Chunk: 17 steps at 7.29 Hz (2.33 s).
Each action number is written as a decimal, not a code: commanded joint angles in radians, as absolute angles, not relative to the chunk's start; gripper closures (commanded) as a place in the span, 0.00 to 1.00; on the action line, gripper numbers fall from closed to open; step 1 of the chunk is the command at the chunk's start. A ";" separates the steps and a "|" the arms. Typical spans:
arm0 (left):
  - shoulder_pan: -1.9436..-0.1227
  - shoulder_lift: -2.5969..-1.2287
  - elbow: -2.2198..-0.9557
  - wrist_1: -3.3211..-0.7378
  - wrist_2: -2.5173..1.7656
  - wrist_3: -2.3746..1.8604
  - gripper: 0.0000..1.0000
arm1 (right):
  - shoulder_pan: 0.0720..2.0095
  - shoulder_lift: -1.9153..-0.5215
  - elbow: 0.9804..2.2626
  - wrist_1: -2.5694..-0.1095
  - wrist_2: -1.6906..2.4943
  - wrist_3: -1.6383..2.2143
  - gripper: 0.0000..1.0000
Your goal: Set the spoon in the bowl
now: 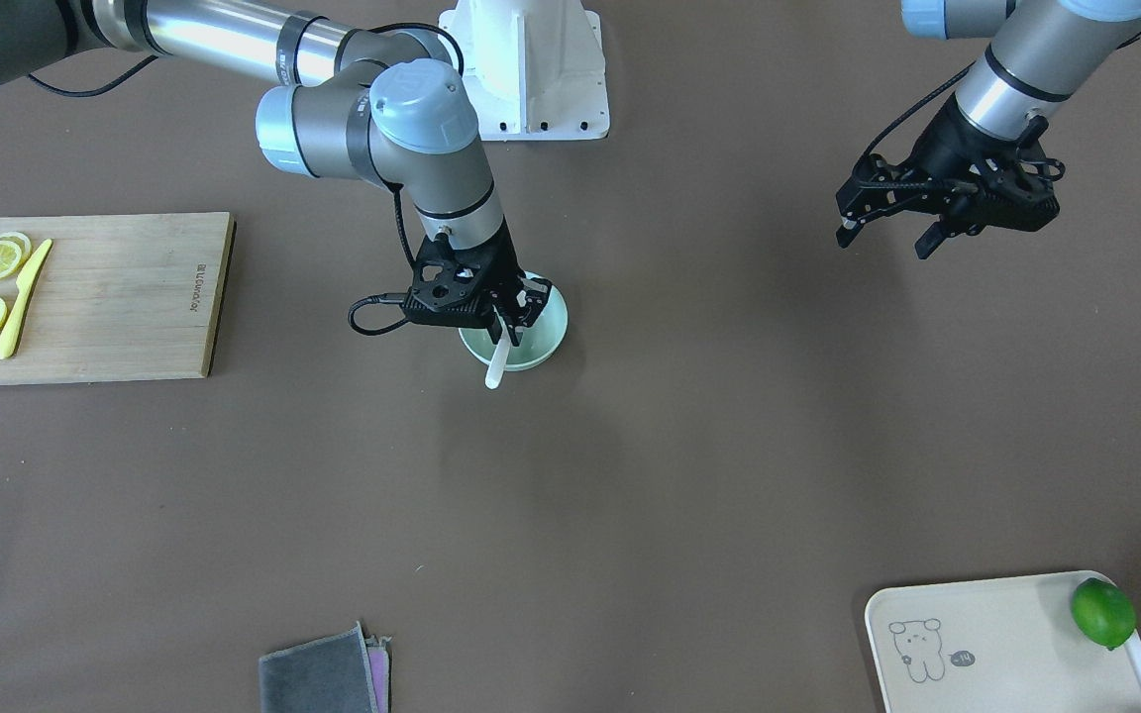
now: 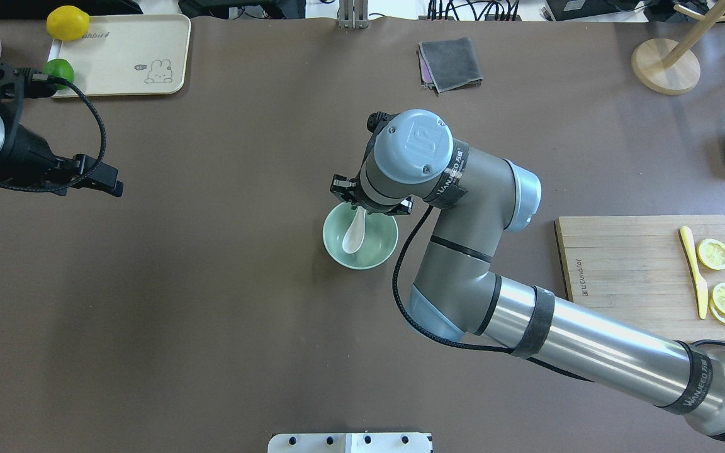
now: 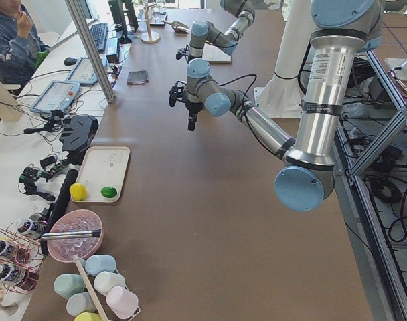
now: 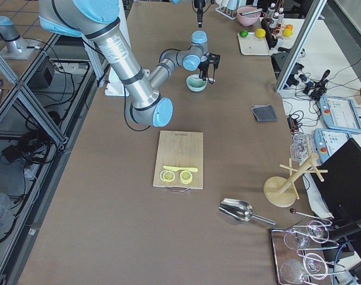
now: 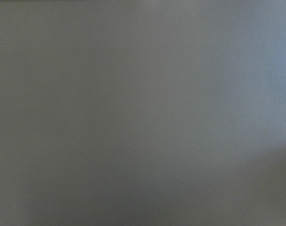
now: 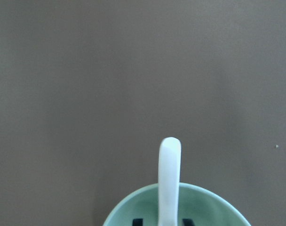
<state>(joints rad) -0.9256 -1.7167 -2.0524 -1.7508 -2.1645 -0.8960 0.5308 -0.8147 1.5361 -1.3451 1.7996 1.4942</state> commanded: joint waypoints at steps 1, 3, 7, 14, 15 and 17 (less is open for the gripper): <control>-0.927 -1.720 -2.036 -1.755 -2.166 -0.896 0.02 | 0.535 -0.847 1.584 -1.347 1.796 1.493 0.00; -0.936 -1.717 -2.025 -1.753 -2.166 -0.881 0.02 | 0.665 -0.958 1.691 -1.361 1.958 1.407 0.00; -0.953 -1.608 -2.115 -1.763 -2.236 -0.816 0.02 | 1.007 -1.279 1.804 -1.362 2.182 1.020 0.00; -1.478 -1.468 -1.745 -1.733 -2.411 -0.052 0.02 | 1.441 -1.502 1.740 -1.569 2.384 0.133 0.00; -1.503 -1.468 -1.720 -1.733 -2.410 0.010 0.02 | 1.481 -1.505 1.692 -1.578 2.385 0.033 0.00; -1.509 -1.444 -1.717 -1.729 -2.384 0.031 0.02 | 1.564 -1.505 1.602 -1.577 2.372 -0.113 0.00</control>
<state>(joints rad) -1.5000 -1.4580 -1.7253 -1.7324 -2.3991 0.0089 1.5086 -1.5036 1.6556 -1.5735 2.3787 -0.0162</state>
